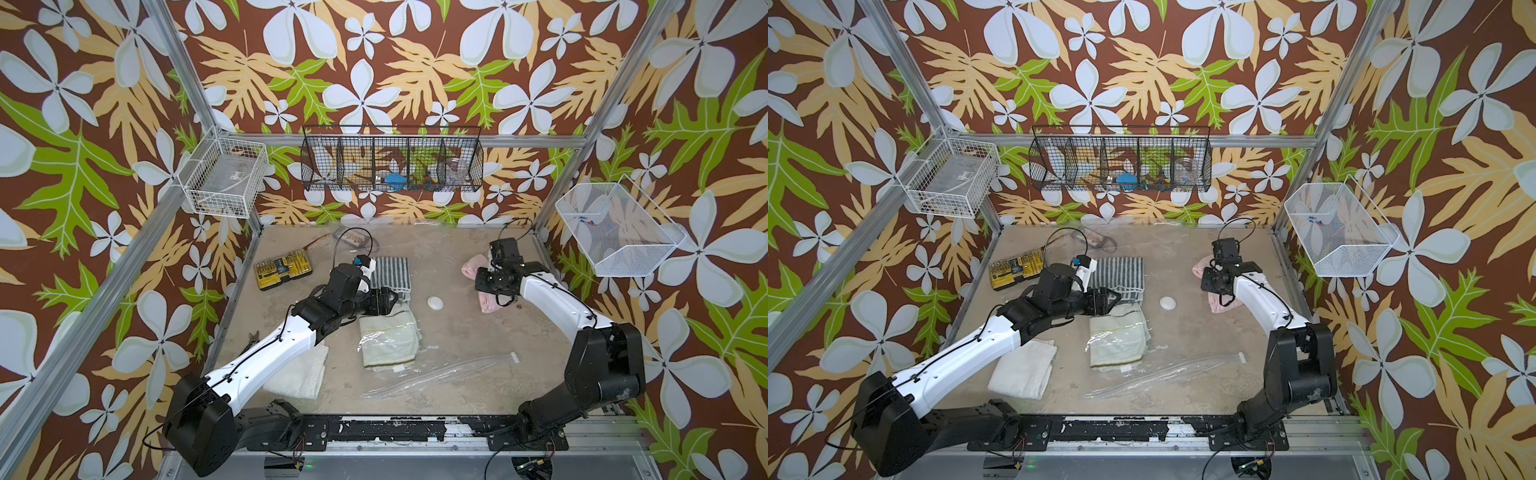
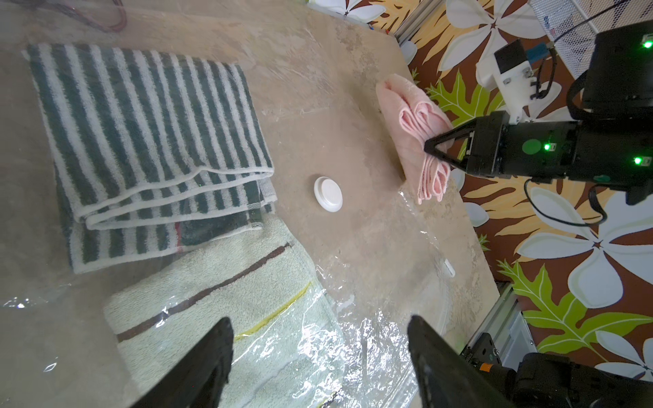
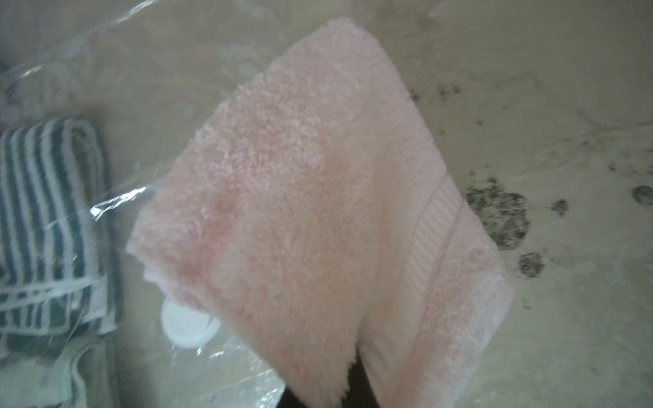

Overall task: Place the folded towel into the vacuum bag
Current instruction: Move the towel in the vacuum bag.

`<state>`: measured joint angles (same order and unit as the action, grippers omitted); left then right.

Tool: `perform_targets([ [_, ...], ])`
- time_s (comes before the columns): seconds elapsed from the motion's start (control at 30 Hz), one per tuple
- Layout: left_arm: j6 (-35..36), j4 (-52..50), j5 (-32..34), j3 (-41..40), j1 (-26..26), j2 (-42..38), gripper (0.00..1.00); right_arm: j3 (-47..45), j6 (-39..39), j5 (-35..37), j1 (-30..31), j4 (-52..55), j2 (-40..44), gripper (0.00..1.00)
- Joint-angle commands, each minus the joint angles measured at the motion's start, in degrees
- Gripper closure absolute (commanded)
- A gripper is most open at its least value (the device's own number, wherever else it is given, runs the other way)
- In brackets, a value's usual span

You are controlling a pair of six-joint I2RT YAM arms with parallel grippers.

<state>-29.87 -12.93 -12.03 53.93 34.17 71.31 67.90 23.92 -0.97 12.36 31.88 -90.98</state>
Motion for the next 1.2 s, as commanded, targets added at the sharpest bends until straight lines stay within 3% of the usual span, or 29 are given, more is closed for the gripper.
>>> perform_targets([
  [0.0,-1.0,1.1,0.5,0.2,0.0,0.5,0.22,1.7,4.1,-0.6,7.6,1.6,-3.2,0.98],
  [0.17,-2.1,1.0,0.2,0.7,0.0,0.5,0.22,2.8,12.9,-1.2,15.8,-8.4,-11.4,0.87],
  [0.3,-2.3,0.6,0.4,0.6,0.0,0.4,0.22,6.3,12.4,-7.4,15.9,-10.4,-17.4,0.63],
  [0.4,-2.7,0.8,0.7,0.3,0.0,0.7,0.22,6.9,6.5,-10.7,15.2,-8.1,-15.2,0.38],
  [0.53,-3.0,2.3,0.3,1.1,0.7,3.2,0.23,3.4,0.6,-19.8,9.6,-4.8,-6.6,0.24],
  [0.67,-2.6,3.3,1.3,5.2,5.1,9.3,0.23,-2.0,-0.6,-18.7,0.1,-5.0,0.5,0.22],
  [0.77,-3.3,6.2,0.4,8.0,8.4,14.9,0.23,-2.6,-2.0,-16.3,-3.8,-5.9,-1.9,0.22],
  [0.9,-3.1,6.8,-0.7,12.8,10.1,22.0,0.25,0.9,-3.5,-15.8,-4.6,-6.4,-9.1,0.21],
  [1.03,-2.7,6.8,-0.1,14.4,10.1,23.8,0.25,2.0,-4.1,-14.8,-5.1,-6.0,-14.1,0.21],
  [1.1,-2.8,7.2,-0.1,14.0,10.1,23.9,0.25,0.5,-3.7,-17.1,-5.1,-7.3,-15.0,0.24],
  [1.17,-3.1,7.8,-0.5,13.5,10.1,24.2,0.25,-1.2,-2.9,-20.3,-5.1,-8.5,-15.2,0.34],
])
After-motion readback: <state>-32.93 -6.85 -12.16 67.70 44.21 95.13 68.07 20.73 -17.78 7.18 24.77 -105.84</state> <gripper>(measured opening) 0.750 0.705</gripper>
